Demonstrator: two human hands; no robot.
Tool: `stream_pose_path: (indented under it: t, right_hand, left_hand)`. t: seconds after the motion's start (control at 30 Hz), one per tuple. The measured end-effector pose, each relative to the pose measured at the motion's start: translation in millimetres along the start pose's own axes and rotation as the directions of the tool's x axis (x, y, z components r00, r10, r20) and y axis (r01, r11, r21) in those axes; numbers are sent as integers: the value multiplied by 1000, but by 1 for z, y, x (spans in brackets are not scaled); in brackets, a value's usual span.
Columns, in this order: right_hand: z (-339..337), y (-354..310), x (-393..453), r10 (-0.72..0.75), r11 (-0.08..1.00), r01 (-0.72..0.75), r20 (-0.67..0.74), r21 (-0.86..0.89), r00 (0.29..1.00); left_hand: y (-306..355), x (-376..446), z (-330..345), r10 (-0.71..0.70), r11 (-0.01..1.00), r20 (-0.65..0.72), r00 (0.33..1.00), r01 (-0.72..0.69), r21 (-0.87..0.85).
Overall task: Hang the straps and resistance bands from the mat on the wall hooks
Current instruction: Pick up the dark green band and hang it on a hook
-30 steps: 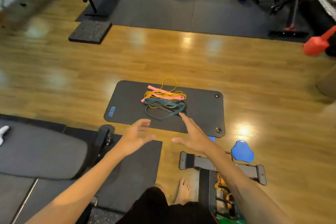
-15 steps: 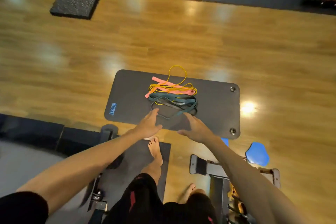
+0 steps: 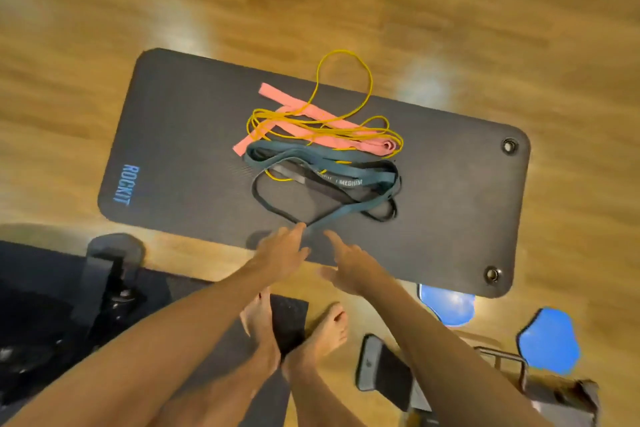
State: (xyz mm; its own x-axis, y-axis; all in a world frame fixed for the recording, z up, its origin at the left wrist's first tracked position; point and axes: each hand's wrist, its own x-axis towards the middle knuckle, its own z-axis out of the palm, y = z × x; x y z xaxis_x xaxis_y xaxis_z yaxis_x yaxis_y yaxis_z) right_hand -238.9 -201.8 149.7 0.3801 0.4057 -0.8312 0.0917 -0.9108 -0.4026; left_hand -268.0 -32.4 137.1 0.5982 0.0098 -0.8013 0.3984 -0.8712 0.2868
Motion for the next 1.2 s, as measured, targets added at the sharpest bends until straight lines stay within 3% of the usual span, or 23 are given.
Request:
stream_pose_path:
  t: [0.27, 0.5, 0.67, 0.87, 0.97, 1.07, 1.2]
  right_hand:
    - [50, 80, 149, -104, 994, 104, -24, 35, 994]
    - [61, 89, 215, -127, 990, 128, 7, -66, 992]
    - [48, 80, 172, -133, 991, 133, 12, -10, 991]
    - [-8, 37, 55, -207, 969, 226, -177, 97, 962]
    - [-62, 1, -11, -295, 941, 332, -328, 62, 898]
    - [-128, -37, -74, -281, 936, 346, -463, 59, 841]
    - [-208, -92, -168, -210, 877, 427, -622, 222, 755]
  left_hand:
    - [-31, 143, 111, -54, 977, -24, 998, 58, 204]
    - [-49, 190, 122, -55, 998, 22, 998, 54, 39]
    - [-41, 156, 96, 32, 999, -110, 993, -34, -21]
    - [17, 54, 4, 151, 982, -336, 930, -179, -54]
    - [64, -6, -65, 253, 955, -399, 881, -294, -46]
    - [118, -77, -142, 357, 910, -464, 811, -414, -21]
    - [189, -183, -247, 395, 843, -485, 780, -518, -145]
